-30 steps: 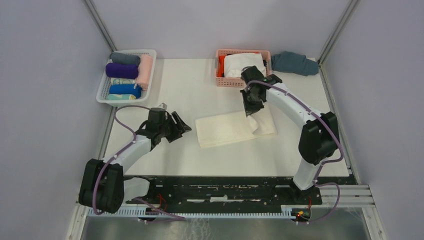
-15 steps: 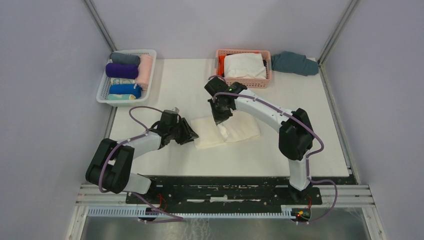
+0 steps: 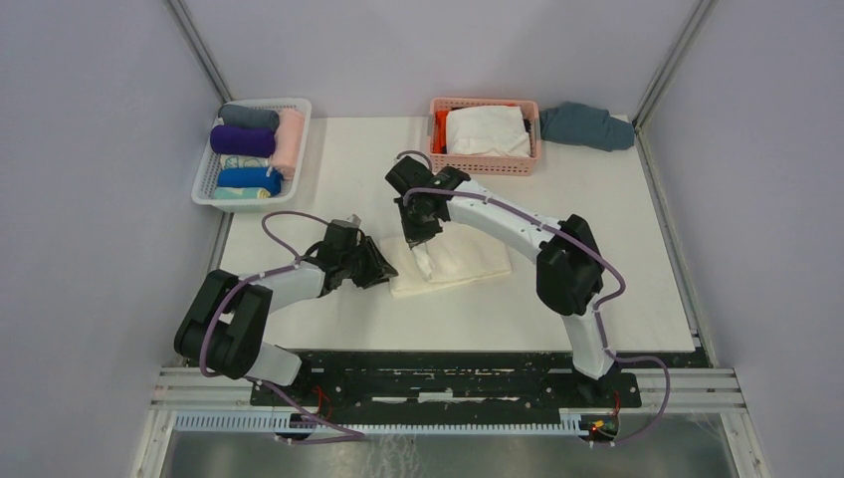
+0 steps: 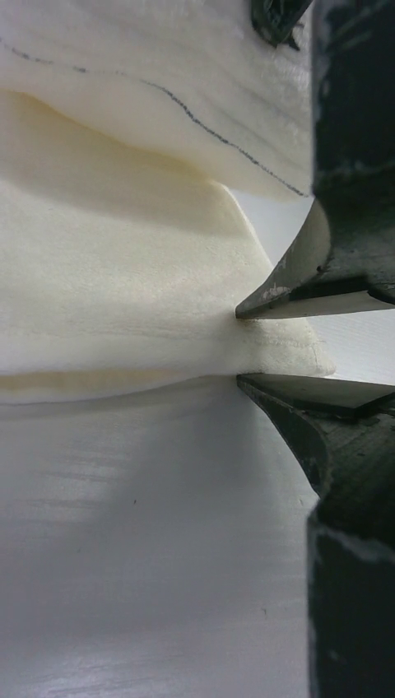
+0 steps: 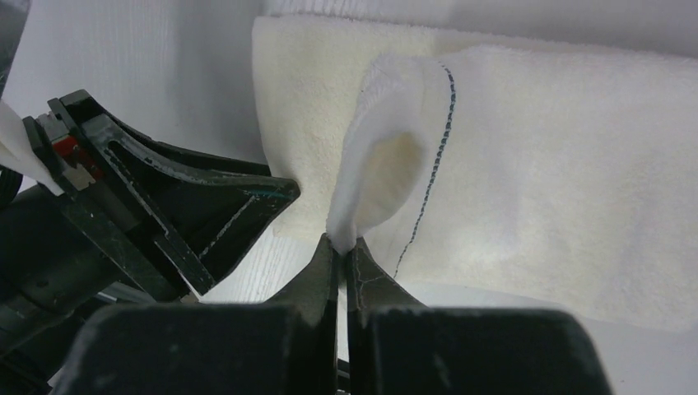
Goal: Roll the towels
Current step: Fold the towel at the center of the board.
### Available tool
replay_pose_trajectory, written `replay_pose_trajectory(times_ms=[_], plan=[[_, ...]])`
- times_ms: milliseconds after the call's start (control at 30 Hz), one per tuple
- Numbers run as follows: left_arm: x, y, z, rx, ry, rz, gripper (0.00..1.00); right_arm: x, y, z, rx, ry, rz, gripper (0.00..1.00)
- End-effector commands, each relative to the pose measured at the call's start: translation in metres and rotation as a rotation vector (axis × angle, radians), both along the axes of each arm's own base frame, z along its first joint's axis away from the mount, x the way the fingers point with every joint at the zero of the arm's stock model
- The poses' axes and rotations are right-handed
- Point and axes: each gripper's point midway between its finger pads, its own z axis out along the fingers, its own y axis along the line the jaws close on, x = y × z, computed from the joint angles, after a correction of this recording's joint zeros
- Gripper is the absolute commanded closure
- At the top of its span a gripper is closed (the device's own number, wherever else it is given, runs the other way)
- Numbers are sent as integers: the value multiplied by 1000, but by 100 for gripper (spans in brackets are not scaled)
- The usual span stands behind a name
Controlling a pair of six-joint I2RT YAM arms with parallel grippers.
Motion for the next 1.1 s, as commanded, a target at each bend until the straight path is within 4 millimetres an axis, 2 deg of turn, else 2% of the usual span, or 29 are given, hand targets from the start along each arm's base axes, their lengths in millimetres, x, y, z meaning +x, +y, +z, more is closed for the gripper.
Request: replay_pose_trajectory(times_ms=[0, 267, 400, 533, 633, 733, 800, 867, 967, 1067], plan=[[0, 3, -2, 26, -2, 30, 62, 12, 21, 2, 52, -28, -28, 97], [-1, 7, -3, 56, -6, 32, 62, 9, 41, -26, 72, 45, 1, 89], [-2, 9, -5, 71, -2, 37, 62, 2, 46, -30, 84, 74, 39, 87], [-3, 9, -5, 74, 0, 38, 61, -4, 54, -25, 125, 91, 71, 81], [-2, 17, -1, 95, -16, 74, 60, -8, 59, -10, 165, 85, 103, 74], [-2, 27, 8, 119, -49, 117, 58, -10, 61, 14, 228, 46, 134, 66], [-2, 34, 16, 139, -71, 141, 54, -10, 57, 33, 255, -1, 144, 58], [-3, 39, 23, 157, -86, 153, 49, -10, 48, 44, 263, -37, 152, 50], [-2, 41, 38, 151, -124, 154, 44, -4, 24, 49, 236, -94, 136, 46], [3, 31, 57, 95, -174, 135, 40, 3, -5, 47, 238, -139, 97, 43]])
